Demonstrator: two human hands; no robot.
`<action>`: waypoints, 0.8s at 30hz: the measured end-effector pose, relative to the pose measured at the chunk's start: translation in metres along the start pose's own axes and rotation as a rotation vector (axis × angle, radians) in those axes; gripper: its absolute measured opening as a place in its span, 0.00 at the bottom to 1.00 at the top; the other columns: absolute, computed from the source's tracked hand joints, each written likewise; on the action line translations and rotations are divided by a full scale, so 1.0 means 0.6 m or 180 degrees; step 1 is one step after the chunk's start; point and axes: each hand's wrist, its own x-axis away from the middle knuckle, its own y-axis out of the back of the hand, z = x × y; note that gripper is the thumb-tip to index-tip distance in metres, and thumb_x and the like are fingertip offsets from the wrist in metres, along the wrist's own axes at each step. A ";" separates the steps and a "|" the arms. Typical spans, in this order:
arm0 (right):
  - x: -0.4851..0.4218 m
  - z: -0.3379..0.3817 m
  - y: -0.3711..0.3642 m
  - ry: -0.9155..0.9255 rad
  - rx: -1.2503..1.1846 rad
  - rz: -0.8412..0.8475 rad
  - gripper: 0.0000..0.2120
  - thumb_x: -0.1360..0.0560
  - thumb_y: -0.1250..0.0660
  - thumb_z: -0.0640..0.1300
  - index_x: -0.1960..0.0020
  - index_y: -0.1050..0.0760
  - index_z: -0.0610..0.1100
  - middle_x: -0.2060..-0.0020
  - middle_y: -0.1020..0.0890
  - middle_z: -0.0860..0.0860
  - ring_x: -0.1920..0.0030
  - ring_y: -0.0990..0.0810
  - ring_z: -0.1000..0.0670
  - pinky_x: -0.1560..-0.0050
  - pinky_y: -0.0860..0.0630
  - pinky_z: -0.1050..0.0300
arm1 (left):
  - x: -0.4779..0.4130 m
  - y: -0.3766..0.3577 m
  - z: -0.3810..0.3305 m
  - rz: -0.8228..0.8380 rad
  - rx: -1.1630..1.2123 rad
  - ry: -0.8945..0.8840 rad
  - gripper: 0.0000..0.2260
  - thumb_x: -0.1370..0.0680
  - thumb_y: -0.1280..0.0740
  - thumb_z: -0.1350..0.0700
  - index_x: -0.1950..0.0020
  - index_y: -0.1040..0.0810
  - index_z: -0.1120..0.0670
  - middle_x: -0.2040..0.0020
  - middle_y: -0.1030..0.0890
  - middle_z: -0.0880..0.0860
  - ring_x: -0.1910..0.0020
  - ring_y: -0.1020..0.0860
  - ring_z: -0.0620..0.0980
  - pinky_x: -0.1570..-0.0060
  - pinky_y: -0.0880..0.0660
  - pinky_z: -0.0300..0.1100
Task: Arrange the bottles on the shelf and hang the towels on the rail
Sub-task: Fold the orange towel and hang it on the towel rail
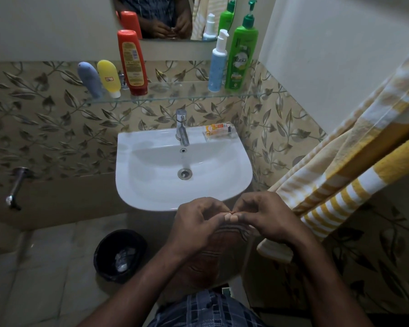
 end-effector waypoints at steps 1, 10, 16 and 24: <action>0.000 0.002 -0.001 0.0124 0.0025 -0.0113 0.07 0.28 0.19 0.46 0.61 0.16 0.51 0.65 0.15 0.58 0.62 0.17 0.59 0.62 0.24 0.65 | 0.001 0.003 0.001 0.0023 0.0112 0.0043 0.03 0.24 0.21 0.53 0.54 0.14 0.48 0.58 0.13 0.44 0.58 0.15 0.42 0.56 0.19 0.42; -0.005 0.002 -0.006 0.0485 -0.0747 -0.0916 0.07 0.24 0.25 0.35 0.56 0.14 0.47 0.60 0.13 0.53 0.59 0.15 0.53 0.55 0.21 0.58 | 0.014 0.022 0.025 0.0040 0.0556 0.0401 0.08 0.24 0.25 0.47 0.55 0.21 0.49 0.62 0.17 0.46 0.62 0.21 0.44 0.58 0.24 0.48; -0.011 0.007 -0.015 0.0439 -0.1012 -0.1362 0.09 0.24 0.25 0.33 0.56 0.14 0.47 0.61 0.12 0.51 0.58 0.12 0.49 0.53 0.15 0.44 | 0.013 0.034 0.028 0.0215 0.0474 0.0119 0.05 0.24 0.25 0.50 0.54 0.19 0.49 0.60 0.17 0.46 0.59 0.18 0.49 0.54 0.18 0.58; -0.013 0.005 -0.012 0.0485 -0.0905 -0.1681 0.08 0.25 0.24 0.36 0.56 0.14 0.49 0.60 0.12 0.52 0.58 0.12 0.49 0.53 0.15 0.38 | 0.011 0.025 0.023 0.0219 0.0340 0.0086 0.06 0.25 0.23 0.48 0.51 0.16 0.46 0.56 0.13 0.48 0.55 0.14 0.49 0.52 0.17 0.57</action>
